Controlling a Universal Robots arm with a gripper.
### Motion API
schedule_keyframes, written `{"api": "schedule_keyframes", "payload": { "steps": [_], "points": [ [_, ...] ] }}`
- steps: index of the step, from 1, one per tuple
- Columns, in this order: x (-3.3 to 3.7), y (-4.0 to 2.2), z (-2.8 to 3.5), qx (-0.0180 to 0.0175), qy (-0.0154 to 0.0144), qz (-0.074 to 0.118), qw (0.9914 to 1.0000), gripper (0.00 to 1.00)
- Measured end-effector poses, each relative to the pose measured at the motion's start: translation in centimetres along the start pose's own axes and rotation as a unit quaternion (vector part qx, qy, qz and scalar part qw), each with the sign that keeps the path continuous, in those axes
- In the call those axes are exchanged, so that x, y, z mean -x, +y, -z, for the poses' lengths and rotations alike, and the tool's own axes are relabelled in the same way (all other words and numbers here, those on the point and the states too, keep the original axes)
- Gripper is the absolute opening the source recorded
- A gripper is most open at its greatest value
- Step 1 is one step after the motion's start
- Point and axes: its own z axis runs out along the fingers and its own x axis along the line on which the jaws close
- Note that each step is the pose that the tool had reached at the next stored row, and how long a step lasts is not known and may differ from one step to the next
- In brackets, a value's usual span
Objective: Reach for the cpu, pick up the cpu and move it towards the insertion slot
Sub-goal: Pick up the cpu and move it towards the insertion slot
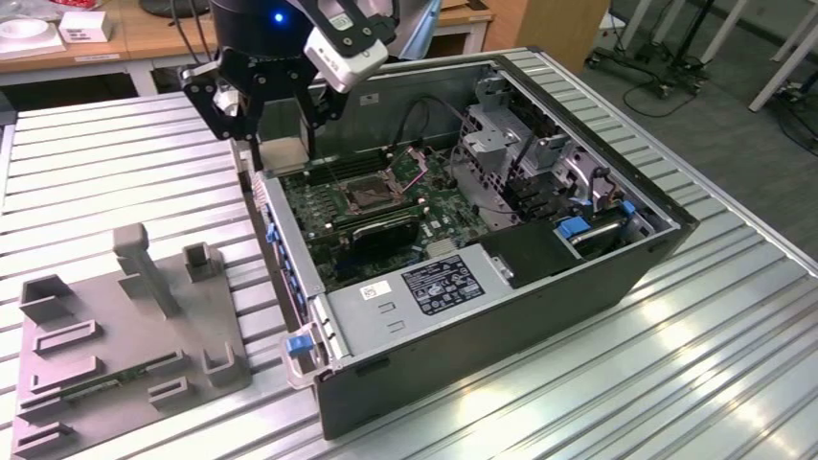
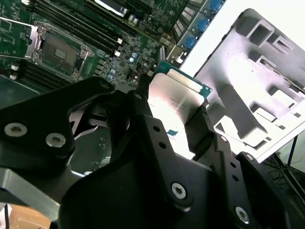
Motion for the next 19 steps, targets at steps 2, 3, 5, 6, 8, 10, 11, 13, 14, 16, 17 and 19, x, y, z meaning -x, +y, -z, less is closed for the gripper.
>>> {"api": "schedule_keyframes", "payload": {
  "steps": [2,3,5,6,8,10,11,13,14,16,17,19],
  "points": [
    [0.11,0.00,0.00,0.0000,0.0000,0.000,1.00000,0.55],
    [0.16,0.00,-0.01,0.0000,0.0000,0.000,1.00000,0.55],
    [0.26,0.00,-0.01,0.0000,0.0000,0.000,1.00000,0.55],
    [0.30,0.00,0.00,0.0000,0.0000,0.000,1.00000,0.55],
    [0.39,0.00,-0.01,0.0000,0.0000,0.000,1.00000,0.55],
    [0.47,0.00,-0.01,0.0000,0.0000,0.000,1.00000,0.55],
    [0.51,0.00,-0.01,0.0000,0.0000,0.000,1.00000,0.55],
    [0.57,0.01,-0.02,0.0000,-0.0001,0.000,1.00000,0.55],
    [0.59,0.01,-0.01,0.0000,0.0000,0.000,1.00000,0.55],
    [0.64,0.02,-0.01,0.0000,0.0000,0.000,1.00000,0.55],
    [0.67,0.02,-0.01,0.0000,0.0000,0.000,1.00000,0.55],
    [0.72,0.02,-0.02,0.0001,0.0000,0.000,1.00000,0.55]
  ]
}}
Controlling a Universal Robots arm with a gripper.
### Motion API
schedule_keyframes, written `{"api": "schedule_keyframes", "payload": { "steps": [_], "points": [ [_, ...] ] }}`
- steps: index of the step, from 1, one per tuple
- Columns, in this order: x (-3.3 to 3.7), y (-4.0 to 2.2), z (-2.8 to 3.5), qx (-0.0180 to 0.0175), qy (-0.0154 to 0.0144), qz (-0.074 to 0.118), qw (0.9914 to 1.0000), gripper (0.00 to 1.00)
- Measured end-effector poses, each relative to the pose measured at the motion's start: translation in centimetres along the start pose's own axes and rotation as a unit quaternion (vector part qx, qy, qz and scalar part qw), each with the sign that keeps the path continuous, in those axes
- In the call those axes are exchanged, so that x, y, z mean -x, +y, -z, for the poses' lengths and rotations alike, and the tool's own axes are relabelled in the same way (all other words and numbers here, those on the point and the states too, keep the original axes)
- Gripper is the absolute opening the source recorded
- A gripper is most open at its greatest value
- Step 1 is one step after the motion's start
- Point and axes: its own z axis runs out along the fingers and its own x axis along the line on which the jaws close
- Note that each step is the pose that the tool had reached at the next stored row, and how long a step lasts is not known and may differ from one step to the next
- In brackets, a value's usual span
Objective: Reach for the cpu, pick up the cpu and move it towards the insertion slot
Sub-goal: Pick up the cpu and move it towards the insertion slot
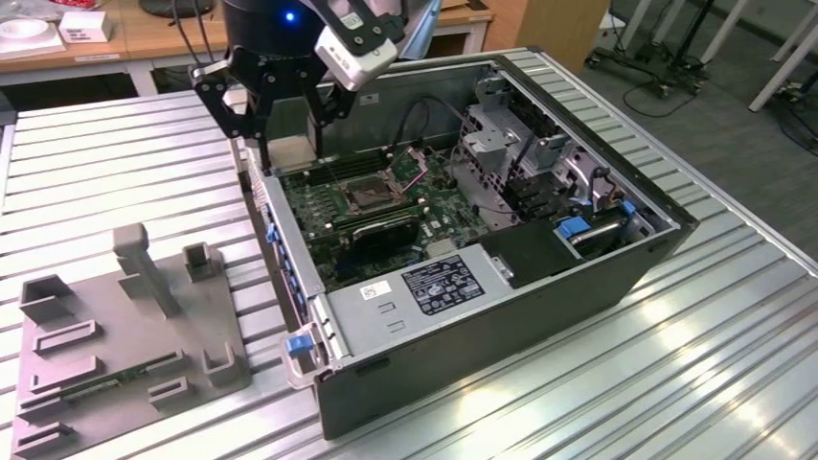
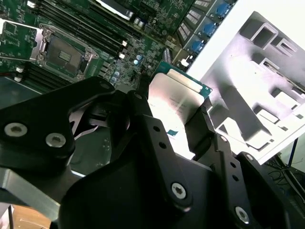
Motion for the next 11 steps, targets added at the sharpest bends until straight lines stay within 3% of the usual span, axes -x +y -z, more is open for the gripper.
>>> {"api": "schedule_keyframes", "payload": {
  "steps": [11],
  "points": [
    [0.23,0.04,0.00,0.0000,0.0000,0.000,1.00000,0.55]
  ]
}}
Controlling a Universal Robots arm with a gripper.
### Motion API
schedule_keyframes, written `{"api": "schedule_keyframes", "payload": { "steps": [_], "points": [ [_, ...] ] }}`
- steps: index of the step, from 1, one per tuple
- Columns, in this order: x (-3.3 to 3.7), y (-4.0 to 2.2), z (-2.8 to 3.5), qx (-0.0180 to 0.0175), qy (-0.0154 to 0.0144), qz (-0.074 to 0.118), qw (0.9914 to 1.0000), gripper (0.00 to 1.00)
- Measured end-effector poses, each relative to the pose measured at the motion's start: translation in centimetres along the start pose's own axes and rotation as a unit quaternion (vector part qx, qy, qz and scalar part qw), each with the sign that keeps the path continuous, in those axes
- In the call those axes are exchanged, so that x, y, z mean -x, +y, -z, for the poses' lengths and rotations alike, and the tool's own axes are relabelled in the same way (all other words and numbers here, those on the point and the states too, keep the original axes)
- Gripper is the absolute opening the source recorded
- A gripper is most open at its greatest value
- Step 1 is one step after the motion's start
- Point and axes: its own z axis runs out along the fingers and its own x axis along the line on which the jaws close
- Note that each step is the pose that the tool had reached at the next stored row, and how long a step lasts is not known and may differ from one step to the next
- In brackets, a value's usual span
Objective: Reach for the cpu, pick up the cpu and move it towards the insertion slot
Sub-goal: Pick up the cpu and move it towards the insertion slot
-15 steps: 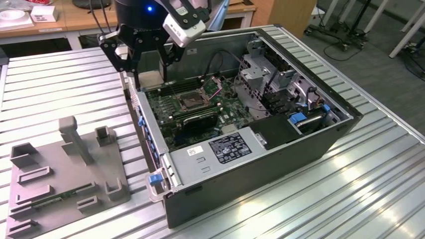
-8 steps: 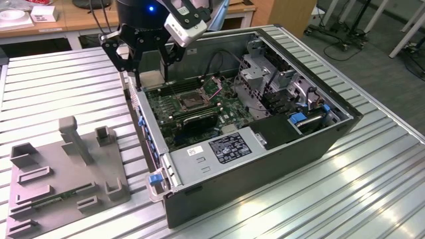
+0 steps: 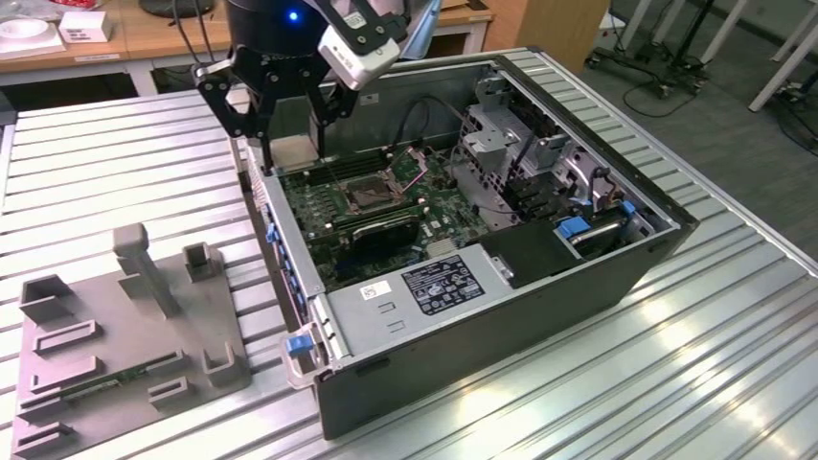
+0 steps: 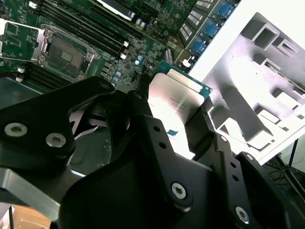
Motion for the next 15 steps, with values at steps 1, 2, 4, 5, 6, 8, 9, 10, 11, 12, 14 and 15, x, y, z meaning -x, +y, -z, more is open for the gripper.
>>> {"api": "schedule_keyframes", "payload": {
  "steps": [1,2,4,5,6,8,9,10,11,12,14,15],
  "points": [
    [0.02,0.01,0.00,0.0000,0.0000,0.000,1.00000,0.55],
    [0.05,0.01,0.00,0.0000,0.0000,0.000,1.00000,0.55],
    [0.12,0.02,0.00,0.0000,0.0000,0.000,1.00000,0.55],
    [0.14,0.03,0.00,0.0000,0.0000,0.000,1.00000,0.55],
    [0.17,0.03,0.00,0.0000,0.0000,0.000,1.00000,0.55],
    [0.22,0.05,0.00,0.0000,0.0000,0.000,1.00000,0.55],
    [0.24,0.06,0.00,0.0000,0.0000,0.000,1.00000,0.55],
    [0.26,0.07,0.00,0.0000,0.0000,0.000,1.00000,0.55],
    [0.30,0.07,0.00,0.0000,0.0000,0.000,1.00000,0.55],
    [0.35,0.08,0.00,0.0000,0.0000,0.000,1.00000,0.55],
    [0.44,0.09,0.00,0.0000,0.0000,0.000,1.00000,0.55],
    [0.49,0.09,0.00,0.0000,0.0000,0.000,1.00000,0.55]
  ]
}}
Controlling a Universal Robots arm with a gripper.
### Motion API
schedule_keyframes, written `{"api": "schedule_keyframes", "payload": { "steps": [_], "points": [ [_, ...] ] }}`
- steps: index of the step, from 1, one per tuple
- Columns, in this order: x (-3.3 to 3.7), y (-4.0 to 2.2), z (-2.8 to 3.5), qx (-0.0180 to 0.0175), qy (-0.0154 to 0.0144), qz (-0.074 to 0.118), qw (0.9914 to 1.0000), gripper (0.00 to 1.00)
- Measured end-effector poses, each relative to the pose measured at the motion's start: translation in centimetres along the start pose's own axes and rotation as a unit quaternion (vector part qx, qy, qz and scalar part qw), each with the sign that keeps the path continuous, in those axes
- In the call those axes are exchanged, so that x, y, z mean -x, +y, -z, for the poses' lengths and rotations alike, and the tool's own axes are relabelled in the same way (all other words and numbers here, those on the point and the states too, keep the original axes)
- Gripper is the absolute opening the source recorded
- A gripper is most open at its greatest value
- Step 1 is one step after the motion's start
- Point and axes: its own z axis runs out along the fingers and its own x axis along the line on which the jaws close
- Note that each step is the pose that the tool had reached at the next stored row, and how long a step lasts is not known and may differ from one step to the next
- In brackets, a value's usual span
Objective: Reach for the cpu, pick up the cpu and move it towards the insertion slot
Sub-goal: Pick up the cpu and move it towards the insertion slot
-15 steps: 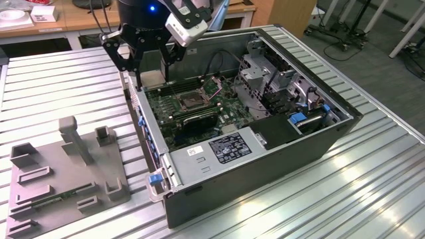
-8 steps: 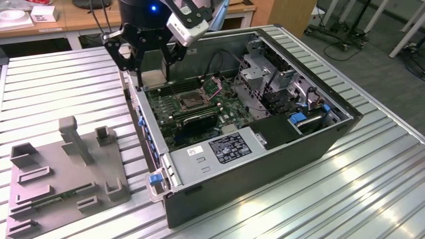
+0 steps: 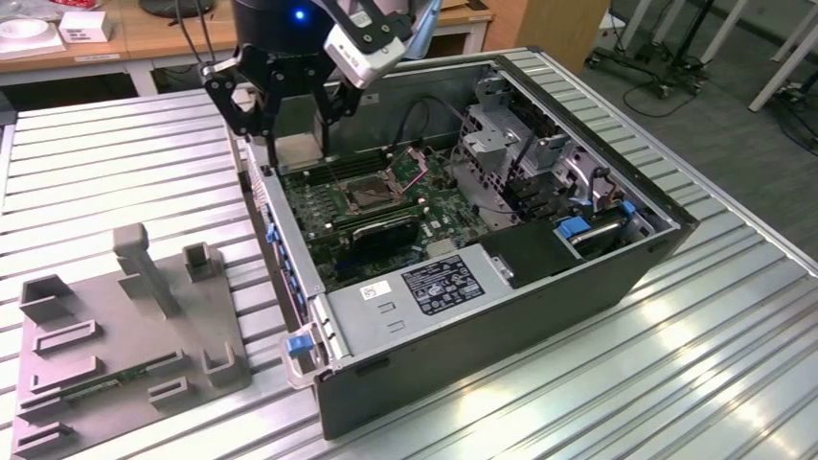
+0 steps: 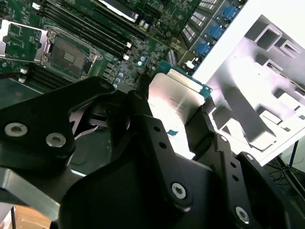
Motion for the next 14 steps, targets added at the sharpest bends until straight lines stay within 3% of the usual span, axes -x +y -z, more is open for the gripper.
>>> {"api": "schedule_keyframes", "payload": {
  "steps": [14],
  "points": [
    [1.16,0.01,0.00,0.0000,0.0000,0.000,1.00000,0.55]
  ]
}}
